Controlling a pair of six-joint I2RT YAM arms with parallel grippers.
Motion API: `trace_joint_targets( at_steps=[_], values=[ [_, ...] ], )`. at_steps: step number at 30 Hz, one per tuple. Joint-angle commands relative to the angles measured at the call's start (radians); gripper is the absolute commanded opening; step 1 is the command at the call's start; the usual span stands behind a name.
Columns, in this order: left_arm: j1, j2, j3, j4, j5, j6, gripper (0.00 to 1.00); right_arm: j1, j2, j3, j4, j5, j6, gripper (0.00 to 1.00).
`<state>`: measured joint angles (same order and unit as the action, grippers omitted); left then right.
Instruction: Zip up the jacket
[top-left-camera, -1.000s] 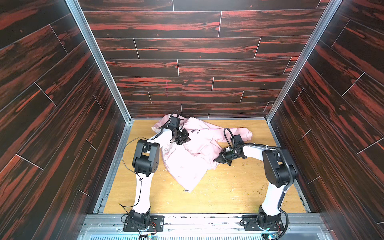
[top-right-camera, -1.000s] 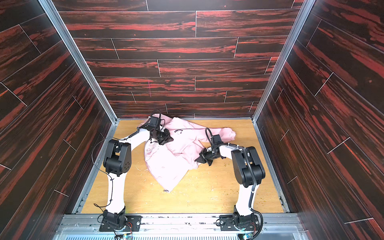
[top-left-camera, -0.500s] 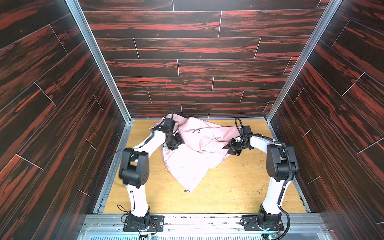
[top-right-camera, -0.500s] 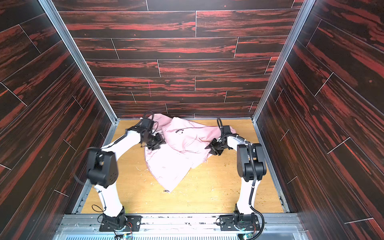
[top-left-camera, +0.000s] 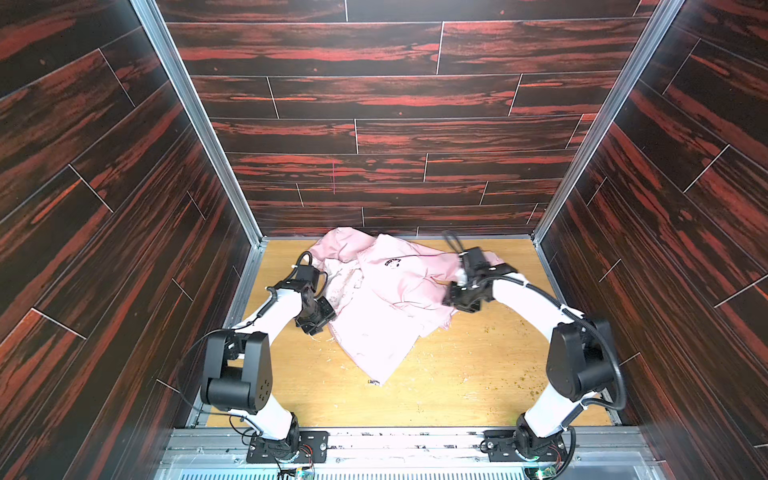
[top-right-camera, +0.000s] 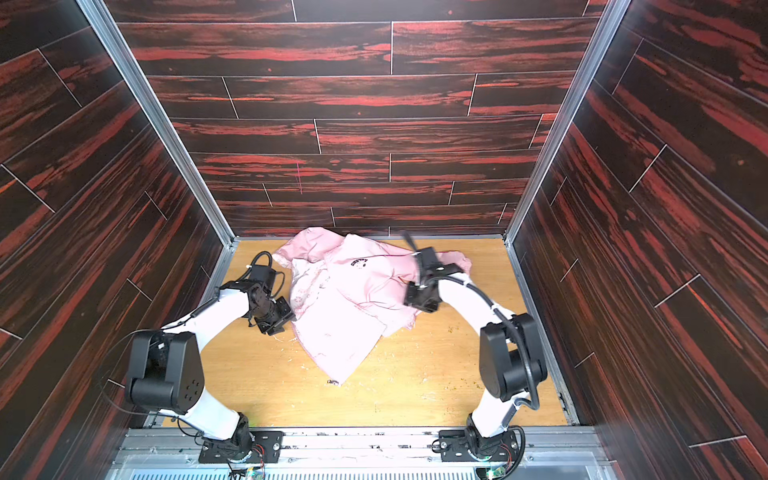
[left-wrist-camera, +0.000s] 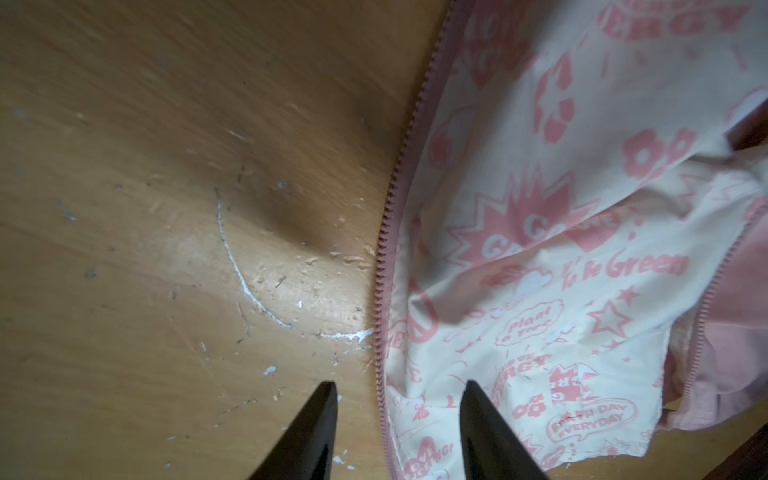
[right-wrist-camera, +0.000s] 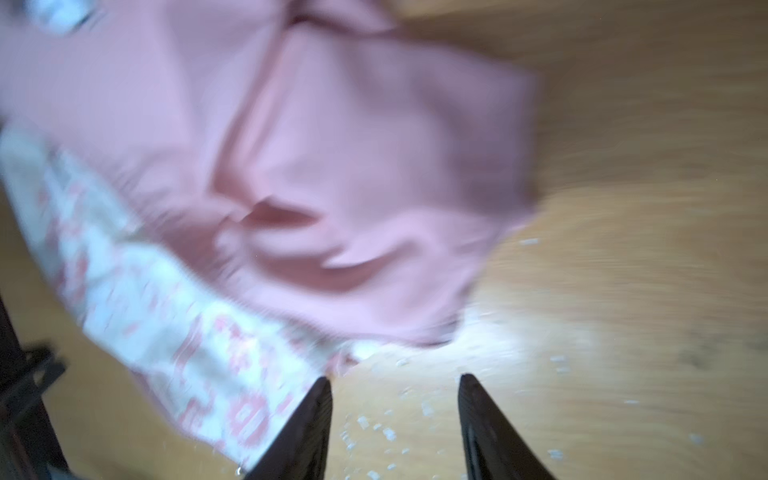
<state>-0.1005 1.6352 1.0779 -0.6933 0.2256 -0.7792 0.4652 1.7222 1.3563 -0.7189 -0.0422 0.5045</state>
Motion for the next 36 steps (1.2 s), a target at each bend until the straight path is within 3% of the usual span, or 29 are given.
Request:
trace_joint_targets(
  at_steps=[1,7,12,22,30,36],
  values=[
    [-0.002,0.033,-0.013,0.066,0.031,-0.009,0.46,0.158,0.013,0.078,-0.068,0.011,-0.121,0.48],
    [0.001,0.103,-0.029,0.110,0.066,-0.002,0.42,0.356,0.157,0.285,-0.074,-0.049,-0.199,0.48],
    [0.077,0.142,-0.010,0.177,0.124,0.006,0.45,0.459,0.331,0.455,-0.062,-0.041,-0.212,0.46],
    [0.291,0.186,0.124,0.133,0.252,0.067,0.54,0.573,0.578,0.693,-0.114,-0.039,-0.224,0.50],
    [0.425,0.202,0.055,0.222,0.358,0.017,0.54,0.628,0.712,0.837,-0.189,-0.014,-0.227,0.51],
    [0.534,0.183,-0.017,0.305,0.429,-0.042,0.54,0.660,0.863,1.032,-0.320,0.059,-0.203,0.50]
  ],
)
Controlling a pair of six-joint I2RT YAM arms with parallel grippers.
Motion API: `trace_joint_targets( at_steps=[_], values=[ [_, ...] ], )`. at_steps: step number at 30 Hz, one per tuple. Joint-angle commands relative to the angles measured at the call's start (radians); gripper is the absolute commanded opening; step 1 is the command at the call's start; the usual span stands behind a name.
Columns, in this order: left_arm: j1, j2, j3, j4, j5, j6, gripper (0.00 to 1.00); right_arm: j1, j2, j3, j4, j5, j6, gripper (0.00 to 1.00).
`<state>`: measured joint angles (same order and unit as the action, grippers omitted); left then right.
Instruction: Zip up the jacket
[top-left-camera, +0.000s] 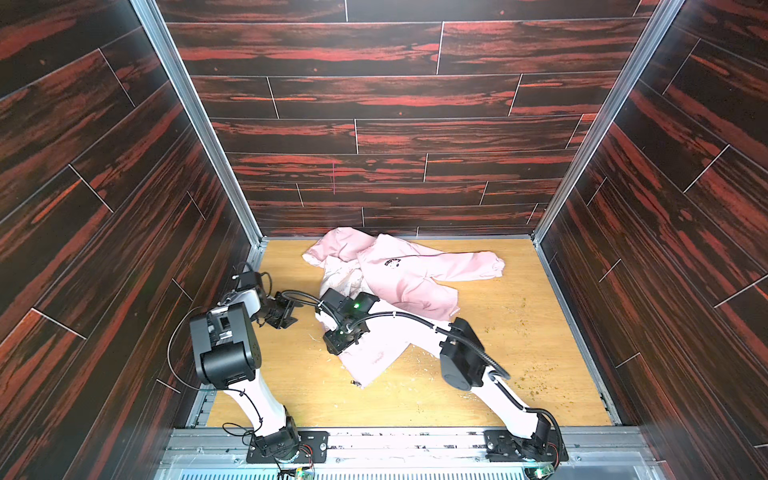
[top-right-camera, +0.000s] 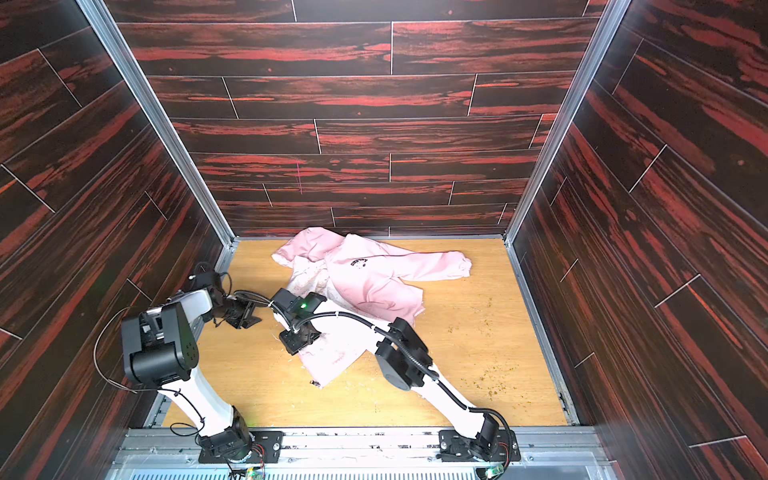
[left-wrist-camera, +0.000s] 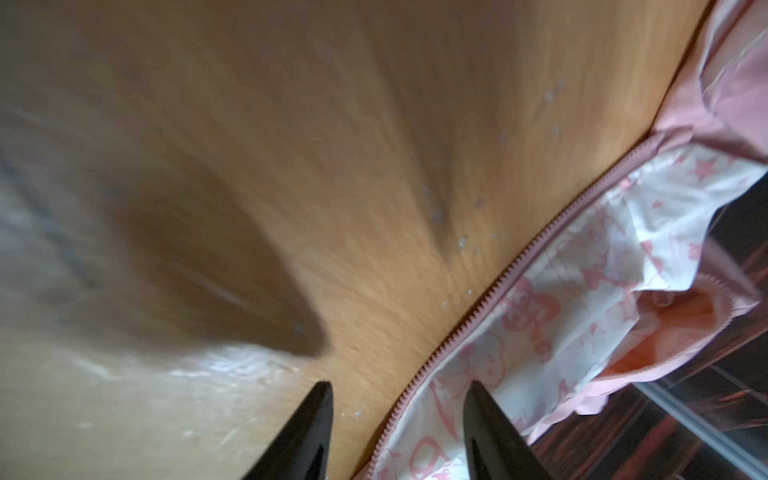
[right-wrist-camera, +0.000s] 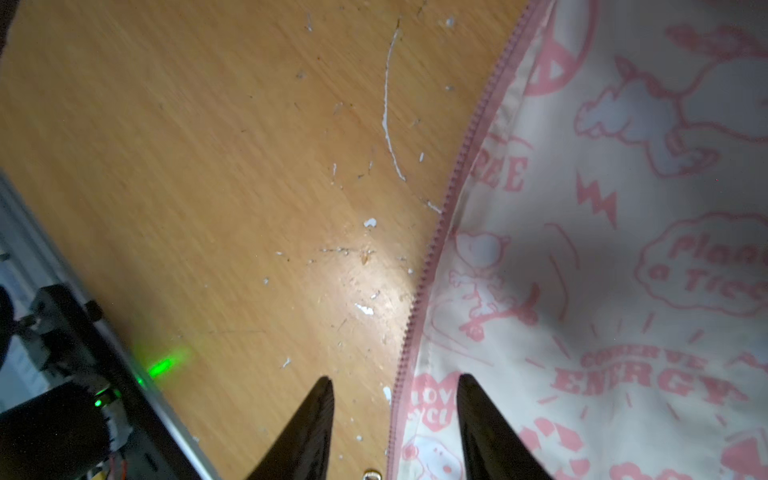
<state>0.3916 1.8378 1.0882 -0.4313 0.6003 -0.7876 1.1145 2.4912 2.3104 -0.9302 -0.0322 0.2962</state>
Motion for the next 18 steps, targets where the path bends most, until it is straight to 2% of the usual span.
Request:
trace_joint_targets(
  at_steps=[1,10,18],
  values=[
    [0.058,-0.021,-0.037,0.054,0.065,-0.042,0.54,0.013,0.118,0.105,-0.126,0.058,0.013,0.48],
    [0.117,-0.032,-0.095,0.090,0.104,-0.059,0.54,0.020,0.183,0.144,-0.148,0.116,0.036,0.38],
    [0.116,-0.047,-0.151,0.120,0.119,-0.067,0.54,0.019,0.142,0.143,-0.146,0.123,0.026,0.06]
  ],
)
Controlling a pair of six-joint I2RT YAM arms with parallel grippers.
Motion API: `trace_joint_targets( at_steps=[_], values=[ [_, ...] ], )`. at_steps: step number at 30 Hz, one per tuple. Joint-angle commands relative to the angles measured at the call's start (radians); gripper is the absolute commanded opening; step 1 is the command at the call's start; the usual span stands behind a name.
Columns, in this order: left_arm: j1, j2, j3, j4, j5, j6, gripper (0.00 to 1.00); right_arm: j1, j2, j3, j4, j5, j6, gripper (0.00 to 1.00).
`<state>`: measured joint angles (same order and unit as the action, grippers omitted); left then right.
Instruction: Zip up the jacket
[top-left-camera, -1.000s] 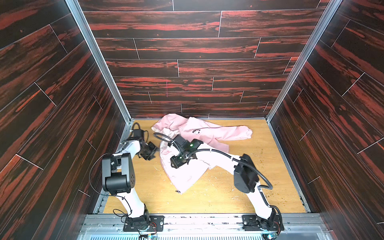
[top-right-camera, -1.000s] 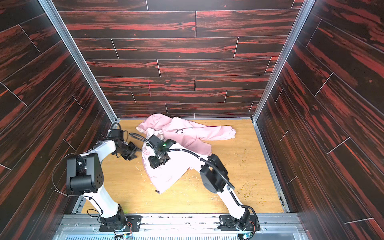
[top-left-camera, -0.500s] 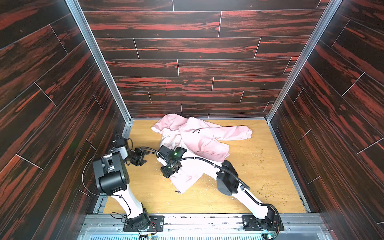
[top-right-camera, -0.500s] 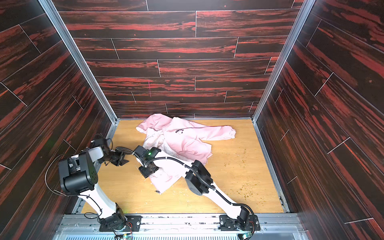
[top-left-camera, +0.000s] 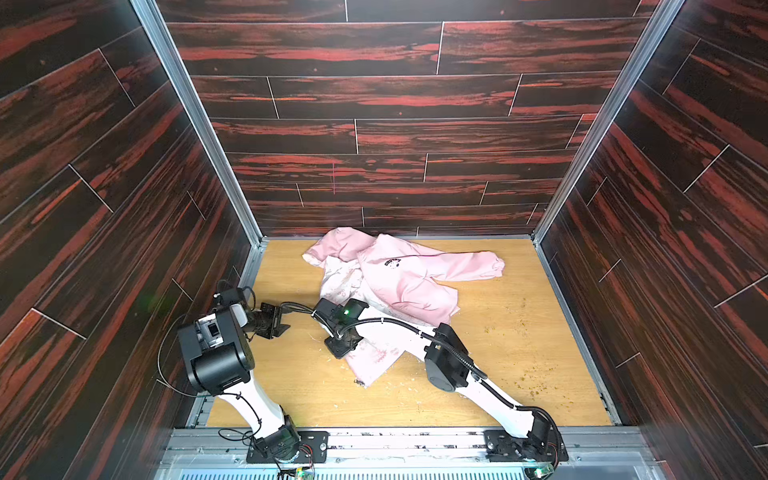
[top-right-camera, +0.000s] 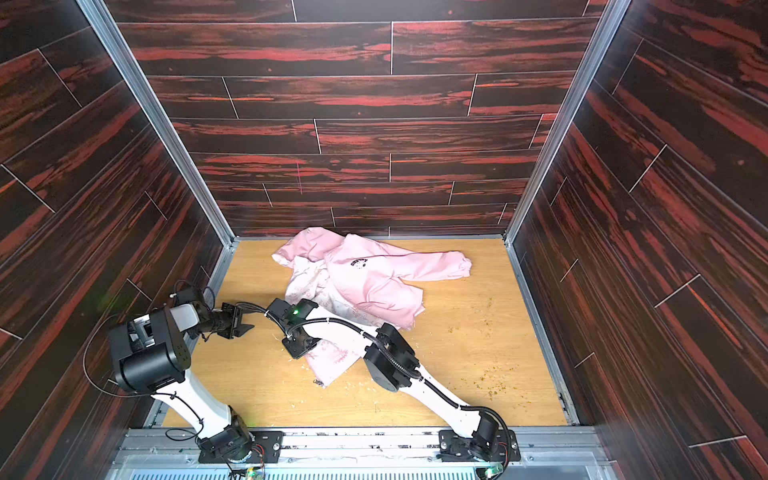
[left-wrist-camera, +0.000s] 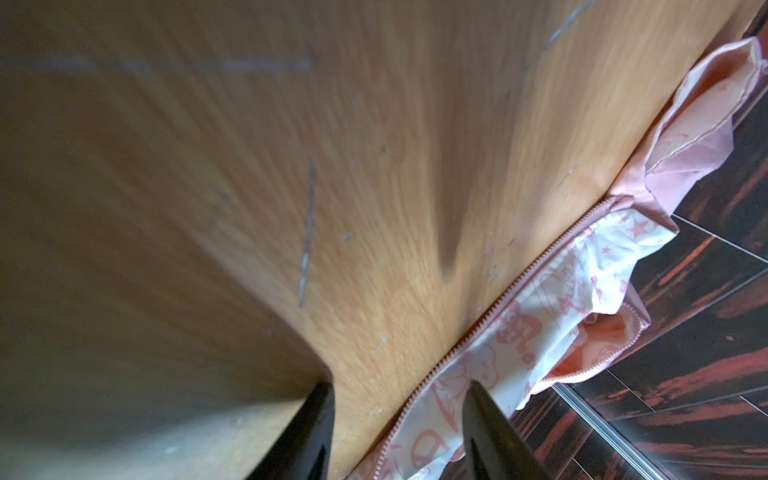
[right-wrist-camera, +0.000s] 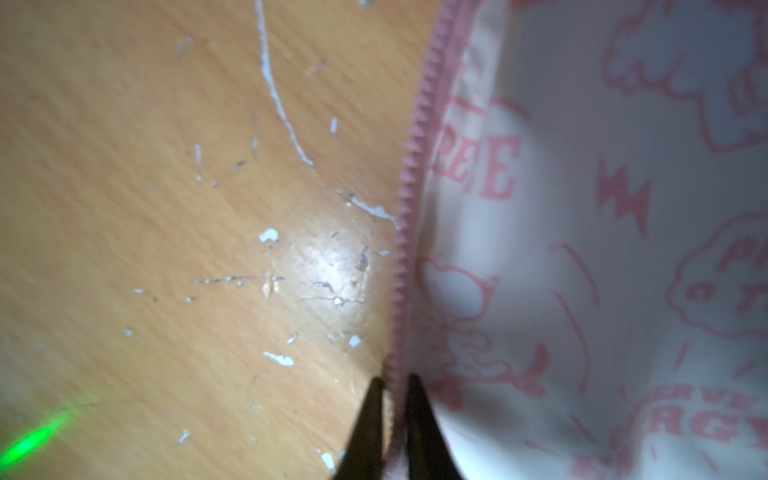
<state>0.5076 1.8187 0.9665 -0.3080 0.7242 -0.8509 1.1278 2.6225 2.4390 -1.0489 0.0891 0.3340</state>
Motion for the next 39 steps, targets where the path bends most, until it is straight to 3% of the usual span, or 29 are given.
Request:
trace_joint_targets(
  at_steps=[1,5,14,19,24,29,39],
  values=[
    [0.000,-0.030,-0.036,0.000,-0.005,-0.004,0.54,0.005,-0.001,0.015,-0.024,-0.006,-0.018,0.03],
    [-0.023,-0.043,-0.050,0.006,-0.002,0.001,0.54,-0.010,-0.067,0.015,-0.007,-0.073,-0.044,0.00],
    [-0.162,-0.061,-0.047,0.111,-0.003,-0.078,0.63,-0.195,-0.188,-0.025,0.067,-0.522,0.014,0.00],
    [-0.217,-0.059,0.007,0.152,-0.018,-0.129,0.67,-0.345,-0.267,-0.224,0.178,-0.706,0.041,0.00],
    [-0.310,-0.007,0.135,0.104,-0.046,-0.125,0.68,-0.520,-0.363,-0.535,0.405,-0.887,0.122,0.00],
    [-0.423,0.084,0.245,0.098,-0.067,-0.145,0.68,-0.668,-0.407,-0.720,0.542,-0.983,0.171,0.00],
    [-0.605,0.341,0.544,0.062,-0.091,-0.181,0.68,-0.795,-0.409,-0.796,0.605,-1.030,0.204,0.00]
  ],
)
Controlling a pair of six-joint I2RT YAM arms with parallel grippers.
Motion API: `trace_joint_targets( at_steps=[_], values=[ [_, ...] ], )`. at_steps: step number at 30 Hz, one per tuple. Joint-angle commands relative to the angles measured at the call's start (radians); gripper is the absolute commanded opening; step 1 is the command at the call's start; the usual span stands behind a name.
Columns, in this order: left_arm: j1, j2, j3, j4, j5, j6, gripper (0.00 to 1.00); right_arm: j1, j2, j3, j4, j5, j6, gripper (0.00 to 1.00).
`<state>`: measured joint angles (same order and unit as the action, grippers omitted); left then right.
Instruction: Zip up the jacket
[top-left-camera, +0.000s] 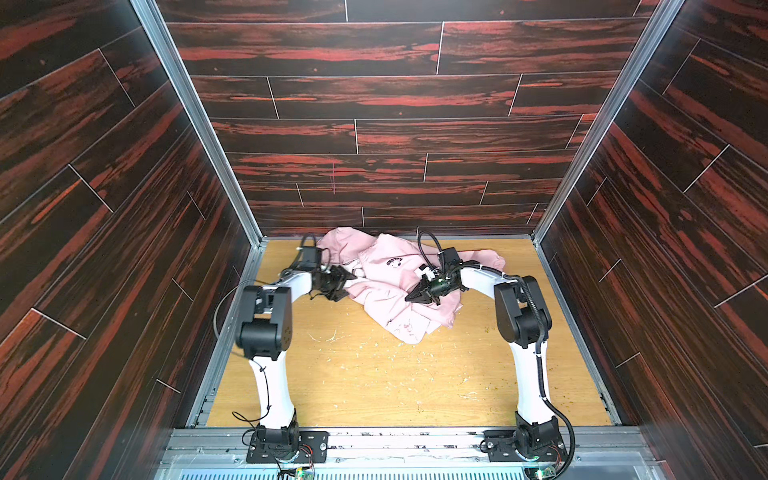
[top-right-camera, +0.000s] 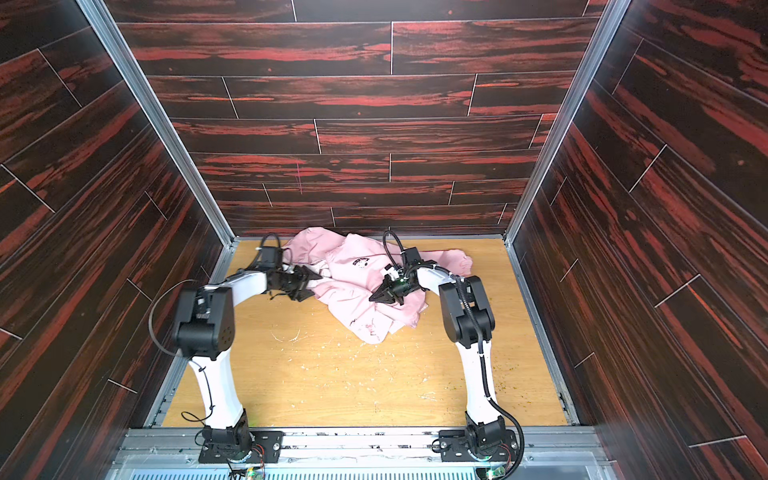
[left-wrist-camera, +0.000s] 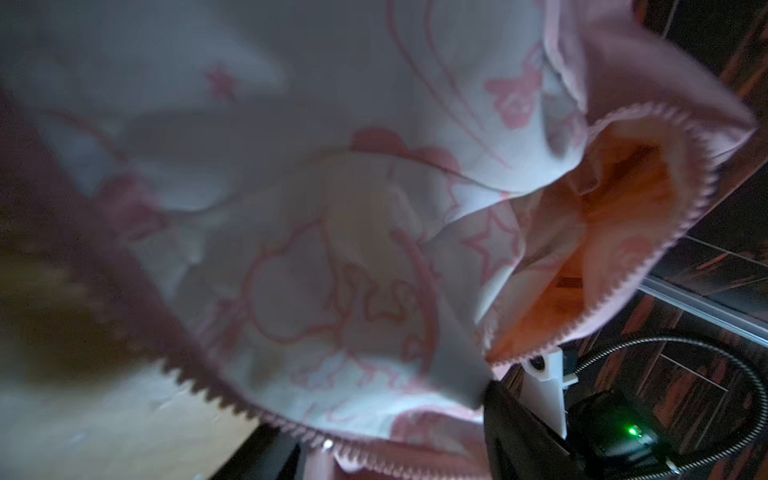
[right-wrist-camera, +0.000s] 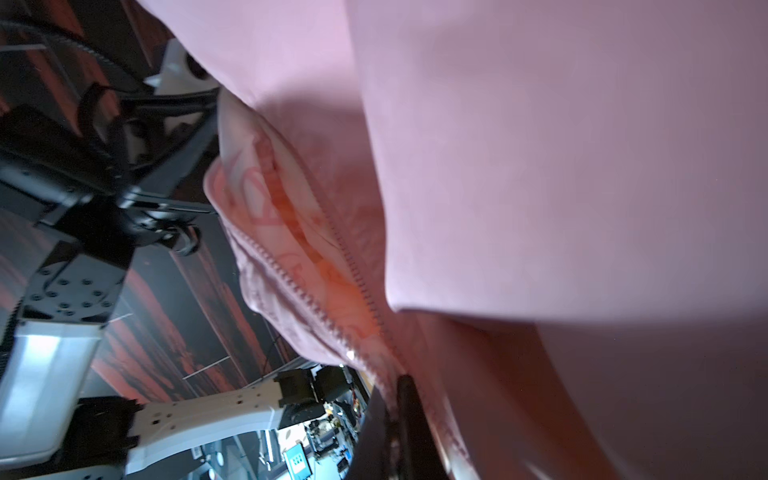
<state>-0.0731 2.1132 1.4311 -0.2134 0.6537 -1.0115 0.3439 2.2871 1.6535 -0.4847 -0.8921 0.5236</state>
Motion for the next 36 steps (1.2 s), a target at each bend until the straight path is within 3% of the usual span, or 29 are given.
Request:
trace_joint_targets(
  at_steps=[1,3,8,11,12,15,18,23,25,30,36],
  values=[
    [-0.029,0.065,0.097,-0.031,-0.024,-0.030,0.68,-0.013,-0.072,-0.011,0.036,-0.050,0.011,0.00],
    [-0.034,0.101,0.140,-0.027,-0.029,-0.047,0.64,-0.013,-0.069,-0.005,0.013,-0.044,-0.007,0.00],
    [-0.019,0.116,0.203,-0.074,-0.060,-0.025,0.23,-0.008,-0.057,0.008,-0.043,-0.008,-0.040,0.00],
    [0.003,0.089,0.201,-0.073,-0.070,-0.023,0.03,-0.008,-0.069,0.017,-0.070,0.071,-0.054,0.00],
    [0.006,0.086,0.205,-0.073,-0.065,-0.024,0.00,-0.008,-0.073,0.026,-0.084,0.110,-0.055,0.00],
    [0.015,0.080,0.247,-0.106,-0.054,-0.003,0.00,-0.008,-0.091,0.084,-0.144,0.286,-0.057,0.01],
    [0.015,0.079,0.286,-0.137,-0.041,0.014,0.00,-0.008,-0.087,0.191,-0.244,0.462,-0.075,0.10],
    [0.015,0.062,0.299,-0.152,-0.044,0.025,0.00,-0.019,-0.094,0.302,-0.330,0.678,-0.111,0.39],
    [0.015,0.064,0.306,-0.157,-0.042,0.025,0.00,-0.037,-0.078,0.353,-0.376,0.753,-0.110,0.46],
    [0.017,0.062,0.313,-0.161,-0.039,0.024,0.00,-0.086,0.067,0.540,-0.530,0.854,-0.100,0.47],
    [0.029,0.050,0.313,-0.169,-0.041,0.024,0.00,-0.073,0.200,0.647,-0.606,0.835,-0.124,0.45]
  ],
)
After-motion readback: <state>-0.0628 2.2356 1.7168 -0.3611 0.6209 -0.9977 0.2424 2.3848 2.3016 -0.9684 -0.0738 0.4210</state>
